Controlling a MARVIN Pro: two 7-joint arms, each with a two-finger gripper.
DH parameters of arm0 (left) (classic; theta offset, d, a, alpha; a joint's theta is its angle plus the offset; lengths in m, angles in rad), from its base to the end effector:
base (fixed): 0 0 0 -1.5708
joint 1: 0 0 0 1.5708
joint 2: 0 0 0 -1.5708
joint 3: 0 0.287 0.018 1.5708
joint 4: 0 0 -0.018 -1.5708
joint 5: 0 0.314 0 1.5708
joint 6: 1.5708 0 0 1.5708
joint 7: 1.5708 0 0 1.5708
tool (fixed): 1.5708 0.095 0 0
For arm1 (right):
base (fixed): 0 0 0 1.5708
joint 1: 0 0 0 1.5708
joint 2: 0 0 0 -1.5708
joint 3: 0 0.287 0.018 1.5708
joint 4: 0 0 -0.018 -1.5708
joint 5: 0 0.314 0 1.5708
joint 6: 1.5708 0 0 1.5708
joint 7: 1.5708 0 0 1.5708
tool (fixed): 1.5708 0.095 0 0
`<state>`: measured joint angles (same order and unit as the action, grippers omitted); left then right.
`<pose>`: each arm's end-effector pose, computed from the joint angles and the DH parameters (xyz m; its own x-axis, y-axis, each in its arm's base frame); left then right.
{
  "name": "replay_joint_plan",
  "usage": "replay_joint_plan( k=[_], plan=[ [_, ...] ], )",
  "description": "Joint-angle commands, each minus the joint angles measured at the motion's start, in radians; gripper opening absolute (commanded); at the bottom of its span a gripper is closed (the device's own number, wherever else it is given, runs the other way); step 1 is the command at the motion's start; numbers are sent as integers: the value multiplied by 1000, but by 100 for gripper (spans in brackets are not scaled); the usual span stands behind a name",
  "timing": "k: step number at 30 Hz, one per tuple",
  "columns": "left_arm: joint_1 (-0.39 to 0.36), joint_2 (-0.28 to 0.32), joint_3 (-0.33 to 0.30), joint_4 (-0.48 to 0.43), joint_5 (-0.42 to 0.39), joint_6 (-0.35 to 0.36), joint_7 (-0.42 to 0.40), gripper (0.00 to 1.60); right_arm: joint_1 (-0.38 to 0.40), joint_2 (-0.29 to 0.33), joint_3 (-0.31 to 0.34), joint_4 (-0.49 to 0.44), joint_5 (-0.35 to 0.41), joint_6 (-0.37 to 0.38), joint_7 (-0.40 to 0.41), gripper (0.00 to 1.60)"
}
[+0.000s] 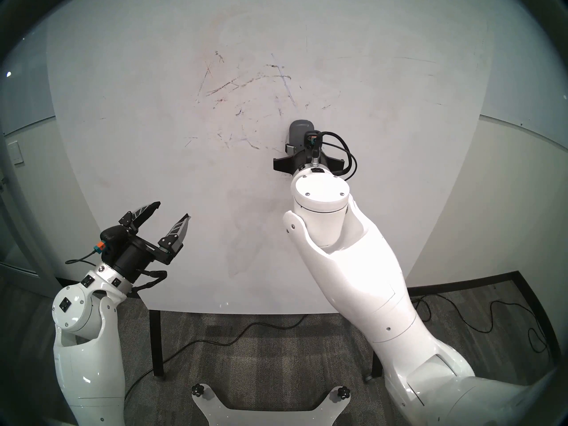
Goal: Erase all marks on the whiteboard with the eraser
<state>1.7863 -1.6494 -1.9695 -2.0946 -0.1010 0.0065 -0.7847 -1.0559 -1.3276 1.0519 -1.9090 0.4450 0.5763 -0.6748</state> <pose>0.3200 0.0672 -0.1848 -0.2951 -0.0299 0.9550 -0.3644 -0.9204 -0.1414 0.4509 0.1045 -0.0561 -0.0948 0.0378 0.9948 -0.0189 -0.9992 0.0362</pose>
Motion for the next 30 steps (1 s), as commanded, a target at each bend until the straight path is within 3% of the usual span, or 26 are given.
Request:
replay_joint_plan(
  k=[1,17,30],
  plan=[
    [-1,0,2,-21,-5,-2,1,160,56,-18,4,-8,-15,-7,-5,0],
    [-2,0,2,-21,-5,-2,1,160,126,-42,-38,-11,-45,21,7,0],
    [-2,0,2,-21,-5,-2,1,160,173,-59,-29,8,-56,40,17,0]
  ],
)
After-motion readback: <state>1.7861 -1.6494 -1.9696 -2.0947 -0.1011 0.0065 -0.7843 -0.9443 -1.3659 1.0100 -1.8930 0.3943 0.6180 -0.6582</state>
